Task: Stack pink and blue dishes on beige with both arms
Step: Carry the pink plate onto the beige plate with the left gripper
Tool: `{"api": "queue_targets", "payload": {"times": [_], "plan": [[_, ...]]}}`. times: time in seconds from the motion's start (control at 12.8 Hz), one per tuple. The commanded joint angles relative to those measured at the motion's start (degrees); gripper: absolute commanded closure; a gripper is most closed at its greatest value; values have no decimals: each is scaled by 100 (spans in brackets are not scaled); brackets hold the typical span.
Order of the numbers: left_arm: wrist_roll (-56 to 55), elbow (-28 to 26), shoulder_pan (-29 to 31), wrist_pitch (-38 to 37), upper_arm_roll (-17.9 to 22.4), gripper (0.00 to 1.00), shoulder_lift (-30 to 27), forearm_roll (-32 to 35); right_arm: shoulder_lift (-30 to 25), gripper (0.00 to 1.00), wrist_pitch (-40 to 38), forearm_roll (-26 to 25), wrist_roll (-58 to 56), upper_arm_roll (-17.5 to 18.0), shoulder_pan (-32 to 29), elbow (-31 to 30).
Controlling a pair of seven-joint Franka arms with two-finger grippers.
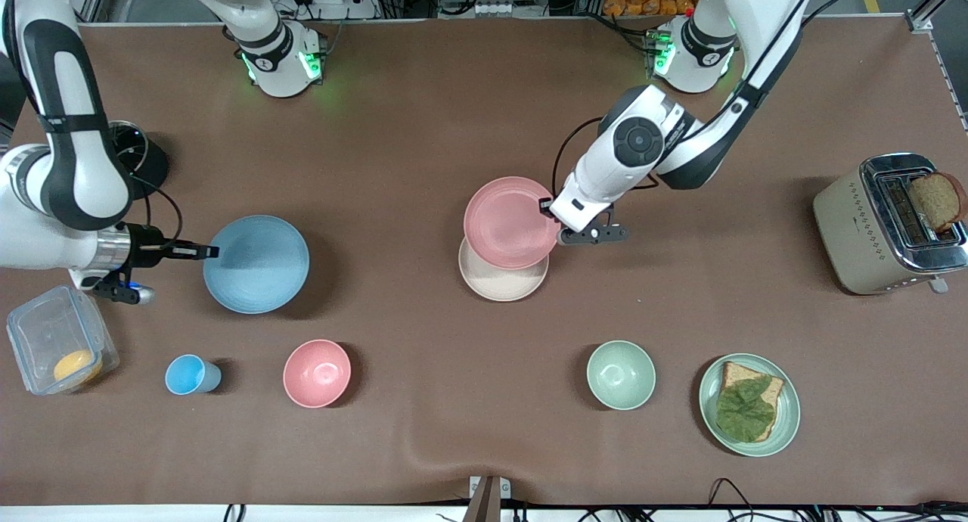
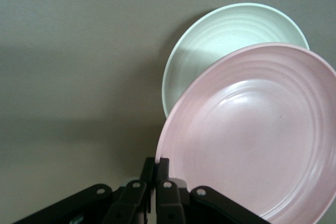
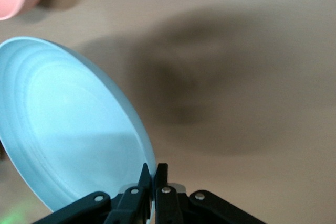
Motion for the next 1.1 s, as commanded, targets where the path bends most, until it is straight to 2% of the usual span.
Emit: {"api": "queue_targets", "payload": {"times": [0.0,0.24,0.47,0.71,1.02], "plan": [[-463,434,-140,-19,28,100,619,596,20,100,16,402,-61,-42,460,178],[-834,698,-211,-19,37,100,1007,1011,55,100,42,437,-52,-42,566,179],[-843,795,-229,-19,99,100,1113,1091,81,100,33,455,9,-42,566,179],[-834,892,-281,-19,107,100,1218,1091,90,100,33,455,579,-33,767,179],[-843,900,-282,-19,116,100,1271,1143,151,100,59,981,1581,-33,1233,187]]}}
